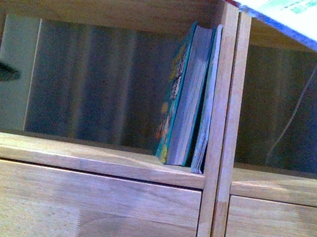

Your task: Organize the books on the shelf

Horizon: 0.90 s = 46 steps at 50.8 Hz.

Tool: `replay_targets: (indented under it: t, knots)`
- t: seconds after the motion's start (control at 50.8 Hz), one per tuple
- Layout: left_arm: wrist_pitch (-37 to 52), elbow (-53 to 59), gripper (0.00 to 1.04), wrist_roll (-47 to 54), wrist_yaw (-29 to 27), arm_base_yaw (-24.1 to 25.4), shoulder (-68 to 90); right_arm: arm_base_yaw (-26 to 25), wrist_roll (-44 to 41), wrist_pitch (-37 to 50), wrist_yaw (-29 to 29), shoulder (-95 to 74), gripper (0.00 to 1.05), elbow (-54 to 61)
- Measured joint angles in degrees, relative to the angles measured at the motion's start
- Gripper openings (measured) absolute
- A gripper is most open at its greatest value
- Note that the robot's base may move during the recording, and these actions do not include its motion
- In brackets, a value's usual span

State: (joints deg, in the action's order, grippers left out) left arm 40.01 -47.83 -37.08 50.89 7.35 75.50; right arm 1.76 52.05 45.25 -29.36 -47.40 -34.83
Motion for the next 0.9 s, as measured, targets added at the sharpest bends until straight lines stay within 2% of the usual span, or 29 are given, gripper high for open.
replay_targets:
  t: [0.157,0.236,0.334,0.492,0.728,0.905]
  knots:
    - [10.32,-2.93,0.97,-13.51,5.99,-4.79,2.32,5.97,-3.58,1.4,2.75,-4.61,0.07,-0.48]
    - [16.5,-4.22,0.97,-21.44,6.1,-7.63,3.52,8.66,-4.31,2.91,4.31,-9.03,0.07,-1.68]
    - [18.67,-5.25,0.97,-27.78,4.68,-9.79,4.52,10.86,-3.78,4.31,6.19,-13.03,0.07,-3.08]
    - [19.91,-6.45,0.97,-33.59,1.18,-12.94,6.25,15.93,1.51,7.67,8.81,-18.93,0.07,-6.14]
    - [22.12,-7.34,0.97,-37.13,-0.35,-15.65,6.91,23.61,7.43,9.53,10.38,-22.34,0.07,-8.52]
    - [24.74,-7.34,0.97,-38.18,-0.33,-16.94,6.88,26.62,9.77,10.97,11.06,-23.17,0.07,-8.61]
